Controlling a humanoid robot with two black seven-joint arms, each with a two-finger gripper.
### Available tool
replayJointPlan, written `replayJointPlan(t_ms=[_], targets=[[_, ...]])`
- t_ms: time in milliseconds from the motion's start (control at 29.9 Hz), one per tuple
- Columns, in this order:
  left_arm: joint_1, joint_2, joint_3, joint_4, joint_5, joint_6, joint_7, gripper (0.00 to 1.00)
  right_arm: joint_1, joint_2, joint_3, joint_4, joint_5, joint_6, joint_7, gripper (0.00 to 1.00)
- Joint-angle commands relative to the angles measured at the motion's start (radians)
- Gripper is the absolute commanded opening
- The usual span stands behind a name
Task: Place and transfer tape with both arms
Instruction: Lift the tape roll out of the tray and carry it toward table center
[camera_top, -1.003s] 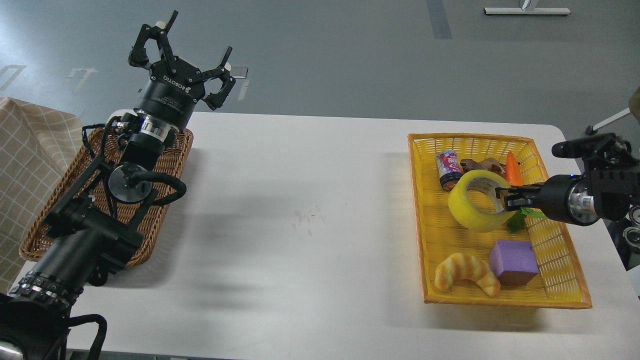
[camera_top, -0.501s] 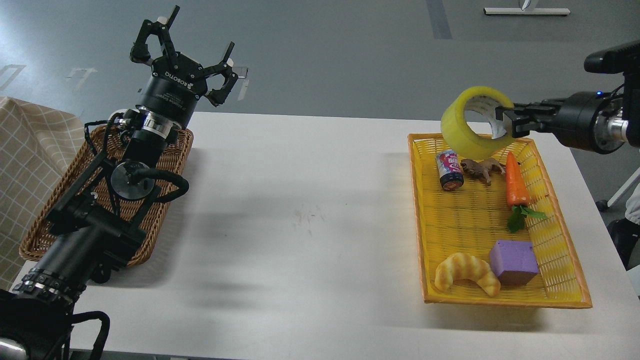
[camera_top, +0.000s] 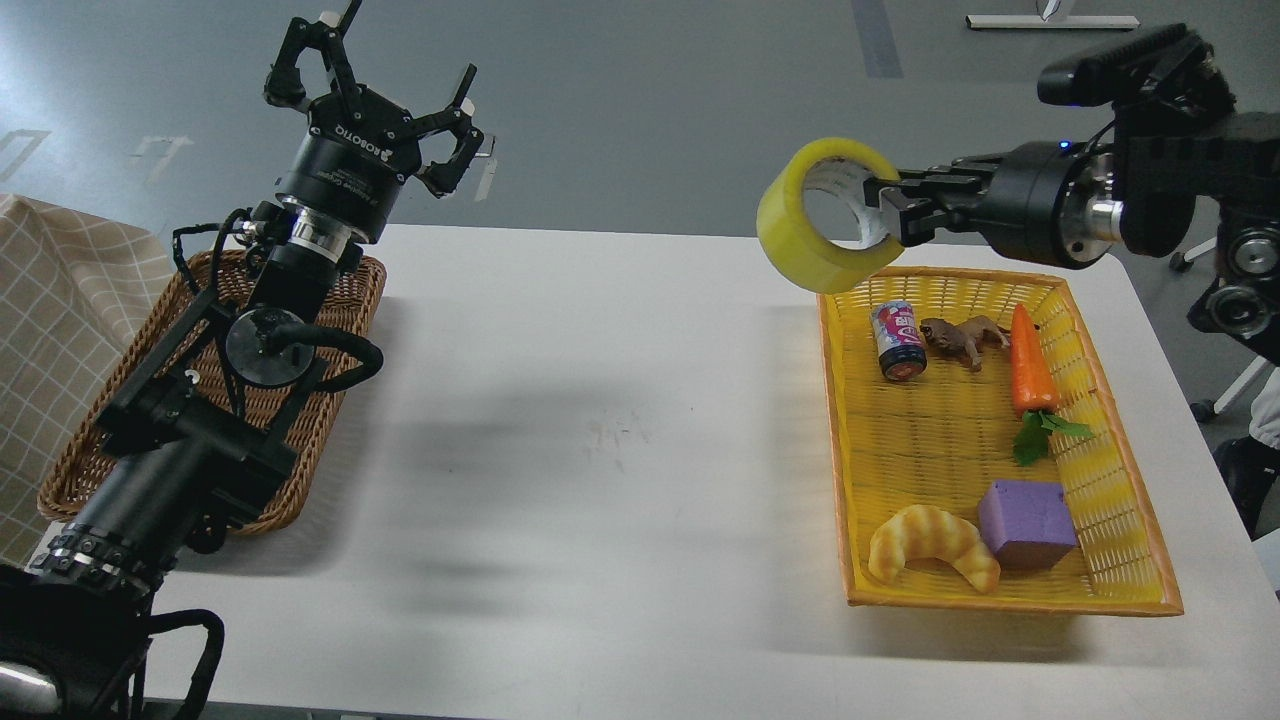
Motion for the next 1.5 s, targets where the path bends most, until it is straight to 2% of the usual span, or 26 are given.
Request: replayJointPlan(t_ms=[0,234,1003,1203,1471], targets=[[0.000,0.000,0.000,0.000,0.000,0.000,0.000,0.98,0.014,0.065,-0.008,-0.027,-0.003,0.000,-0.003,0.00],[-0.008,-0.003,0.000,0.000,0.000,0.000,0.000,0.98,0.118,0.211,-0.142,-0.142,-0.003,0.000,-0.003,0.00],[-0.023,-0.026,0.006,0.000,0.000,0.000,0.002,0.98,0.110,0.634,-0.257,-0.488,-0.012,0.000,-0.001,0.00],[-0.027,-0.026,0.006,-0.001,0.000,0.000,0.002,0.98,0.104,0.706,-0.295,-0.522,-0.010,0.000,-0.001,0.00],[-0.026,-0.023,0.006,-0.021,0.000,0.000,0.002,0.98,0.066,0.722,-0.349,-0.596,-0.010,0.000,-0.001,0.00]])
